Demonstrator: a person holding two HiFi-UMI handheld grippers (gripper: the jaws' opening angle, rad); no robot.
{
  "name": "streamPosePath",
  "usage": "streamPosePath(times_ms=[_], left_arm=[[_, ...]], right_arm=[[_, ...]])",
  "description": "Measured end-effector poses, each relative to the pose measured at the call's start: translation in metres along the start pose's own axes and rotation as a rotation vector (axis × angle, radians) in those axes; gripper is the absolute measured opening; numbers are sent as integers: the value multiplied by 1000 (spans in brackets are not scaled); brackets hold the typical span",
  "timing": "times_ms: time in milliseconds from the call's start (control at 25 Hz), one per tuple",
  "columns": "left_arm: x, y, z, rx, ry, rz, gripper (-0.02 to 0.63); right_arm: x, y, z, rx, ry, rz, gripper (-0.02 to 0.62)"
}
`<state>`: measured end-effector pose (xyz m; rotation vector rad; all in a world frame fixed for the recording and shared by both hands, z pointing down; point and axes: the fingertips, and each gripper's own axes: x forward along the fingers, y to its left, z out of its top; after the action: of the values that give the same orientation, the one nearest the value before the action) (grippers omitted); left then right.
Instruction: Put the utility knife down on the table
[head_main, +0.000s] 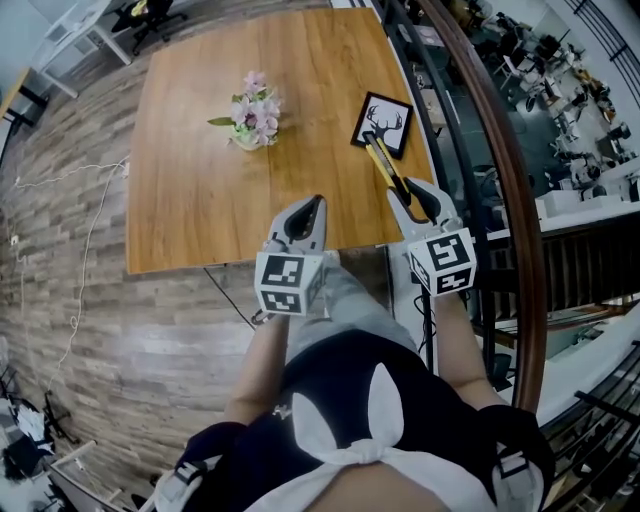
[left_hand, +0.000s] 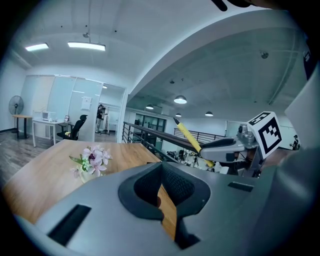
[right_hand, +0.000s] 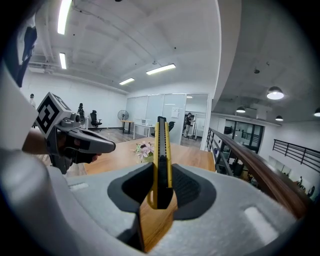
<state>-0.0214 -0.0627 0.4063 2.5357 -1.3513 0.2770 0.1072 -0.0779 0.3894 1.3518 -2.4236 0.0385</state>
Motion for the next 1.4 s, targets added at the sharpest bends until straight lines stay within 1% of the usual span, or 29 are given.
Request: streamPosePath(times_ms=[200, 520, 880, 1120, 1400], left_arm=[[17, 22, 16, 25, 0, 1, 17], [37, 59, 17, 8, 22, 23, 17], [62, 84, 5, -26, 54, 27, 17], [76, 99, -6, -8, 82, 35, 17], [82, 110, -20, -47, 123, 35, 17]], right_arm=[[32, -3, 1, 6, 22, 22, 115], [76, -6, 0, -3, 60, 58, 115], [107, -15, -16, -5, 109, 78, 115], [129, -14, -27, -13, 138, 100, 115], [146, -6, -37, -18, 175, 138, 115]])
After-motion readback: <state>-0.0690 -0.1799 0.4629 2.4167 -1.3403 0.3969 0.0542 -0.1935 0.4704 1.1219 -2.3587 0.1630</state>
